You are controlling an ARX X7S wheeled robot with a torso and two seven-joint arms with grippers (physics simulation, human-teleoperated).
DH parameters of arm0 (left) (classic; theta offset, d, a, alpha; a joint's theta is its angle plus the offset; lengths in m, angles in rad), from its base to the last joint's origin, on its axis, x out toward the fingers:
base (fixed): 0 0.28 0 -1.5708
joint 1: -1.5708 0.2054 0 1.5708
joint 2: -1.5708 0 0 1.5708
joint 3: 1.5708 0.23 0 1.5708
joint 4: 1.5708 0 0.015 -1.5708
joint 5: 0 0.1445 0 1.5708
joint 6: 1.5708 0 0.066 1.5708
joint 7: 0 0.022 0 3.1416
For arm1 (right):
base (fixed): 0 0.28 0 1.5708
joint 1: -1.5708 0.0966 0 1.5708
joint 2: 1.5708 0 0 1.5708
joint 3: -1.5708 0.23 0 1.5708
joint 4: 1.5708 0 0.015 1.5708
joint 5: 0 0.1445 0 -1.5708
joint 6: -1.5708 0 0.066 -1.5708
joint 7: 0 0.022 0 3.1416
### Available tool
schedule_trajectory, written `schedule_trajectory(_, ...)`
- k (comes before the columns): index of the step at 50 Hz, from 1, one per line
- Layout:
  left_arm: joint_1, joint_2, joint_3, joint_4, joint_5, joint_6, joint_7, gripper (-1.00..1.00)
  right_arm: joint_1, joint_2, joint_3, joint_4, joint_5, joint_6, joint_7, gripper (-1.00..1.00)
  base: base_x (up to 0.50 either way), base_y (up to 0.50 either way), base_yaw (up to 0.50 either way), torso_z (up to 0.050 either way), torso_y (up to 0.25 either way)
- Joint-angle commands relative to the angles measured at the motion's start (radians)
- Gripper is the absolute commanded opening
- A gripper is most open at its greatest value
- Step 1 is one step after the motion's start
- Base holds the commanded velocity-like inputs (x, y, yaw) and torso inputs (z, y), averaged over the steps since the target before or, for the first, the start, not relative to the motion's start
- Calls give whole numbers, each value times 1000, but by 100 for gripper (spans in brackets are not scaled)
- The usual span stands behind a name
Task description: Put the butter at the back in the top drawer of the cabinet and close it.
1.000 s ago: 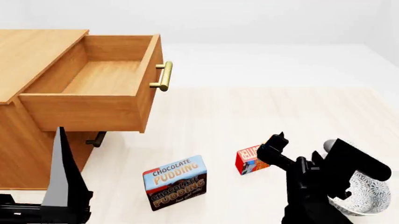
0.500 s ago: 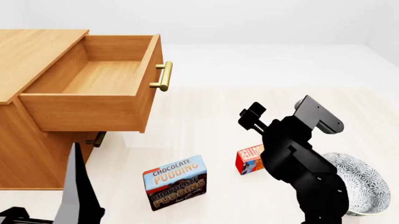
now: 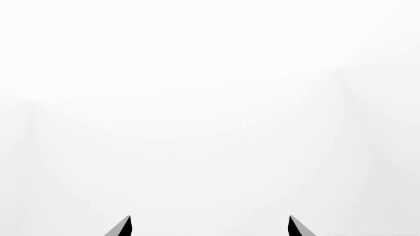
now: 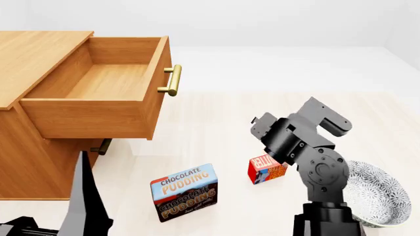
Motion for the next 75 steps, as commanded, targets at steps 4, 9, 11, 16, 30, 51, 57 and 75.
schedule_trajectory(4,-11,3,14,-19,-13,-2,5,100,42,-21,19,63,30,5,146,100,0,0,0,0,0)
schedule_trajectory(9,-14,1,16,-18,-15,-9,5,100,34,-24,15,79,35,-12,146,100,0,0,0,0,0)
schedule_trajectory(11,-15,1,17,-18,-16,-10,6,100,33,-22,5,93,39,-24,143,100,0,0,0,0,0)
schedule_trajectory(16,-20,1,22,-25,-16,-11,9,100,38,-16,-13,138,43,-64,131,100,0,0,0,0,0)
schedule_trajectory(30,-38,3,37,-49,-26,-12,19,100,136,-21,-41,392,100,-224,35,100,0,0,0,0,0)
schedule_trajectory(51,-43,12,45,-101,-34,23,33,100,252,-17,-227,660,160,-393,-49,100,0,0,0,0,0)
schedule_trajectory(57,-39,14,46,-107,-33,30,34,100,290,-18,-264,742,161,-408,-73,100,0,0,0,0,0)
schedule_trajectory(75,-26,16,44,-109,-32,35,32,100,451,-29,-716,1064,614,-540,-225,100,0,0,0,0,0)
